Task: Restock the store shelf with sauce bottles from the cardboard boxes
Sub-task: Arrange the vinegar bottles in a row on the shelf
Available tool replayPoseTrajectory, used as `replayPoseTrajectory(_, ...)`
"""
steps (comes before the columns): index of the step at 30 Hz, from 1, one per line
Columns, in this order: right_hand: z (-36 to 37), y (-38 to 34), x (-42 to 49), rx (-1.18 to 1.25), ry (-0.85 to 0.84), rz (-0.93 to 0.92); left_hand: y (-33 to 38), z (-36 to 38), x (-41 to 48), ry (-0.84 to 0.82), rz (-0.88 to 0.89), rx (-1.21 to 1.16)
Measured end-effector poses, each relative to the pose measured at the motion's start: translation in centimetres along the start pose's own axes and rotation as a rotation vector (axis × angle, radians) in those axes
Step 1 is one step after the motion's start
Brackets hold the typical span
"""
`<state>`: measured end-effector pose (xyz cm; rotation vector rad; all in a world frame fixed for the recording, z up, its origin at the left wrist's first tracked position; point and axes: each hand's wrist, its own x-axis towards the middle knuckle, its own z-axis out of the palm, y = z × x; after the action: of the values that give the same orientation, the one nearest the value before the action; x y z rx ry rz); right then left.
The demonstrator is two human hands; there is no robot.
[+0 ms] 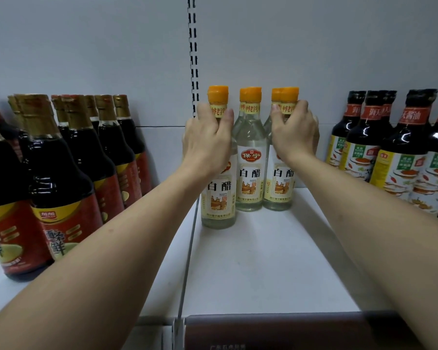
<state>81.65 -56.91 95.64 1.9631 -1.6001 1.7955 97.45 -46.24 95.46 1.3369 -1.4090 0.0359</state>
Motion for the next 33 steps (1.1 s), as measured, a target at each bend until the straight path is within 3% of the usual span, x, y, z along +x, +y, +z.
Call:
replayPoseTrajectory(3, -0.4, -0.4, -0.4, -0.054, -0.013, 0.014, 0.4, -0.5, -0.3, -0.026, -0.018, -0.024)
replayPoseTrajectory(8, -2.6, -1.8, -0.5, -0.097, -0.203, 0.126, 1.0, -1.3, -0.2, -0.086, -0.028, 0.052)
replayPoseTrajectory(11, -4.8, -2.4, -0.6, -0.072, -0.235, 0.131, 1.4, -1.8, 0.2, -0.070, -0.057, 0.071)
replayPoseTrajectory(23, -10.3, -5.1, -1.5, -0.125, -0.276, -0.211, 7.7, -6.0, -1.6, 0.065, 0.202, 0.454)
replayPoseTrajectory(33, -8.2, -14.2, -7.7, 0.048, -0.312, -0.510, 7.9, -16.3, -7.6, 0.127, 0.194, 0.939)
